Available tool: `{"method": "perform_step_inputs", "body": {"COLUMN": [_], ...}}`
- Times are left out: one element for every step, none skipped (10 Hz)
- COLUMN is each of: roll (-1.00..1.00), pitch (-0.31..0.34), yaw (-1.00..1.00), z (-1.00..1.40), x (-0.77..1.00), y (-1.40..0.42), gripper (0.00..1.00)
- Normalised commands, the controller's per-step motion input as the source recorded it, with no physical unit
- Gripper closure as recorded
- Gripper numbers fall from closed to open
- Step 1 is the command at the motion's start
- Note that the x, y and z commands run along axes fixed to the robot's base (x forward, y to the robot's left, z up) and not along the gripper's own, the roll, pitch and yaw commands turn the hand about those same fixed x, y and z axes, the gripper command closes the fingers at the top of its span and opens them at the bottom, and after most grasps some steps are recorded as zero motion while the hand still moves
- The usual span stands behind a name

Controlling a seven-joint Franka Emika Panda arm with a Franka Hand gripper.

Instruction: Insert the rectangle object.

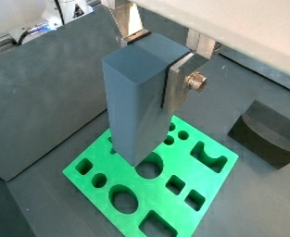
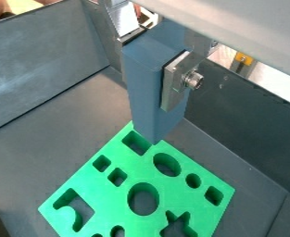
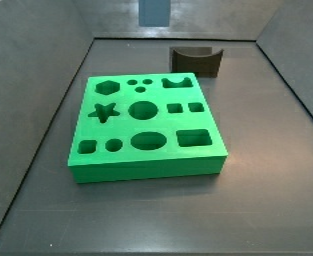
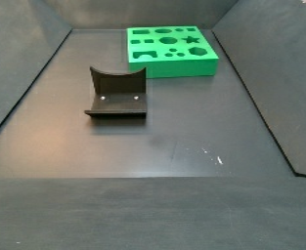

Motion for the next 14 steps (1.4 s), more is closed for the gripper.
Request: {"method": "perform_step_inputs", "body": {"roll": [0.24, 0.24, 0.24, 0.24, 0.23, 0.23, 0.24, 0.25, 0.15, 0.05, 0.02, 0.0, 0.0, 0.0], "pitch": [-0.064, -0.067, -0.074, -0.067, -0.061, -0.059, -0.047, -0.039, -0.044, 0.0, 0.0, 0.0, 0.0, 0.0], "yaw": [-0.73, -0.73, -0.67, -0.57, -0.49, -0.49, -0.49, -0.55, -0.94, -1.0, -1.0, -1.0, -1.0, -1.0], "z": [-0.84, -0.83, -0.84, -0.85, -0.84, -0.85, -0.85, -0.86, -0.7, -0.44, -0.4, -0.33, -0.25, -0.25], "x": [0.32, 0.33, 0.42, 0.52, 0.61, 0.61, 0.59, 0.52, 0.08, 0.0, 0.0, 0.0, 0.0, 0.0], "y": [-0.27, -0.27, -0.29, -0.29, -0.3, -0.3, -0.3, -0.3, -0.15, 0.0, 0.0, 0.0, 0.0, 0.0], "gripper": [1.0, 1.0, 1.0, 1.0, 1.0, 1.0, 1.0, 1.0, 1.0, 1.0, 1.0, 1.0, 1.0, 1.0]}}
